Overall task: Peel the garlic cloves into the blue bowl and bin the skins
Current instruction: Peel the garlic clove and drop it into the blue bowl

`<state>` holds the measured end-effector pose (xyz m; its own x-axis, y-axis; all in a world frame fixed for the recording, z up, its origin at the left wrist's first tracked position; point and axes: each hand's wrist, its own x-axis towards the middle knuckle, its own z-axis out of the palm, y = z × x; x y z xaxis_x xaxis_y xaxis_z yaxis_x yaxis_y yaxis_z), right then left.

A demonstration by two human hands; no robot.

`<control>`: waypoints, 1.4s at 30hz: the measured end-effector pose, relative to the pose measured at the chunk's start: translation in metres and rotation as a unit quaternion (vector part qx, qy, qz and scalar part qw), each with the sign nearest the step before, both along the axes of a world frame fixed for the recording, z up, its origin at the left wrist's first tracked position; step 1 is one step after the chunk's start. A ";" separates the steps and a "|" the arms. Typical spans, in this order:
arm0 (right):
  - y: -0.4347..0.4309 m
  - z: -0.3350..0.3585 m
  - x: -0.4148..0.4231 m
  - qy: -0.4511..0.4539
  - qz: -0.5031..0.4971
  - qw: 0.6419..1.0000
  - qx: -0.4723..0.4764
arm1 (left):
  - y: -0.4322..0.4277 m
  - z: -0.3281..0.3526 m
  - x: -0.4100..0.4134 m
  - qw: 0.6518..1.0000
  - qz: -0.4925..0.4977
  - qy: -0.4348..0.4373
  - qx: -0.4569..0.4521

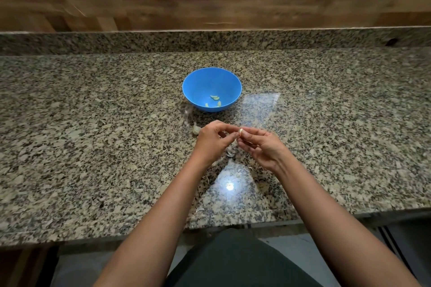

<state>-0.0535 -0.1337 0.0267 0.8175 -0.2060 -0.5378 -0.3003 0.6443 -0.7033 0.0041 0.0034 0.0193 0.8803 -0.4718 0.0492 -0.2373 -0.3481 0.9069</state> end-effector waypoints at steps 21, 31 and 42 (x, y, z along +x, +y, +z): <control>0.002 0.000 -0.001 -0.003 0.005 0.999 -0.035 | -0.004 -0.005 0.005 1.000 0.004 -0.007 0.024; 0.001 -0.002 0.003 -0.036 -0.012 0.997 -0.066 | -0.004 -0.003 0.002 0.988 0.035 0.142 -0.055; -0.003 -0.004 0.002 -0.049 -0.008 0.996 -0.075 | -0.010 -0.001 0.006 0.985 0.014 0.164 -0.054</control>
<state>-0.0510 -0.1370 0.0228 0.8600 -0.2919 -0.4186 -0.2165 0.5342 -0.8172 0.0103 -0.0065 0.0178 0.8699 -0.4549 -0.1906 0.0821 -0.2475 0.9654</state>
